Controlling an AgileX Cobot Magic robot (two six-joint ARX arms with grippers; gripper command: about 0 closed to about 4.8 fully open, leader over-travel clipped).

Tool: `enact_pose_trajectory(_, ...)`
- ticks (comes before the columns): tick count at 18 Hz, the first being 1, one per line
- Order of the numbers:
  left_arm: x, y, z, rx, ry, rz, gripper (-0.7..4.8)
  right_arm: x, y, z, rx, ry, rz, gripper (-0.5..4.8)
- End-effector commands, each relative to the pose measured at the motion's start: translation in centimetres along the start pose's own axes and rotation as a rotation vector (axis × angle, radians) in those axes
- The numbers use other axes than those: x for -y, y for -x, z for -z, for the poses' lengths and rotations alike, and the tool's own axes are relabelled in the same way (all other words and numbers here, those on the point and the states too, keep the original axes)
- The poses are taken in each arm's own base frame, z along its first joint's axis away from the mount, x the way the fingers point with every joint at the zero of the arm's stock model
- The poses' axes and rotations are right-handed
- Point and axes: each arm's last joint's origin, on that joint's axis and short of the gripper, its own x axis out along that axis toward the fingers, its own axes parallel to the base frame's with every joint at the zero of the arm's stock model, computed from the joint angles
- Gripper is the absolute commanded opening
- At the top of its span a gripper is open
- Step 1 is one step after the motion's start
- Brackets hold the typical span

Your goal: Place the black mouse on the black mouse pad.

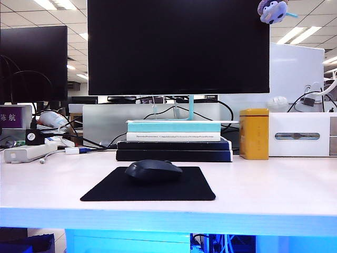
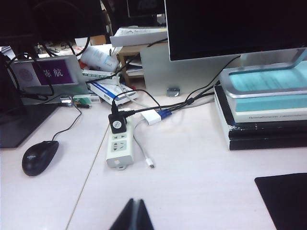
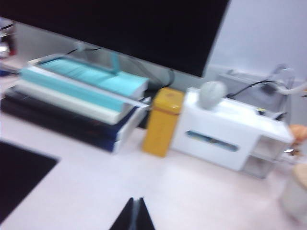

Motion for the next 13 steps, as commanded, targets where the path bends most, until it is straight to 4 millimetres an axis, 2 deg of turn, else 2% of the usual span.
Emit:
enact_pose_trajectory(1,0.4,-0.8,-0.1,0.0,-0.01,0.048,-0.06,1.1,-1.0,-0.4,0.045,-0.01,0.01,-0.05)
enact_pose_trajectory(4,1.2,-2.8,0.4,-0.058,-0.021,0.076,-0.05,2.8,-2.3,0.6,-0.025,-0.142,0.017,-0.06)
enact_pose_trajectory(6,1.3,-3.5,0.5,-0.063,0.007,0.075,-0.05,3.4,-2.4,0.9,-0.042,-0.178,0.031,-0.06)
enact_pose_trajectory(8,0.5,-4.1,0.7,-0.062,0.043,0.09,-0.05,4.0,-2.4,1.1,-0.056,-0.186,0.071,-0.06)
enact_pose_trajectory(11,-2.8,-4.5,1.6,-0.093,0.109,0.069,-0.05,4.1,-2.3,1.4,-0.073,-0.197,0.048,-0.06)
enact_pose_trajectory(13,-3.4,-4.3,1.6,-0.068,0.182,0.052,-0.06,4.1,-2.3,1.5,-0.083,-0.2,0.043,-0.06)
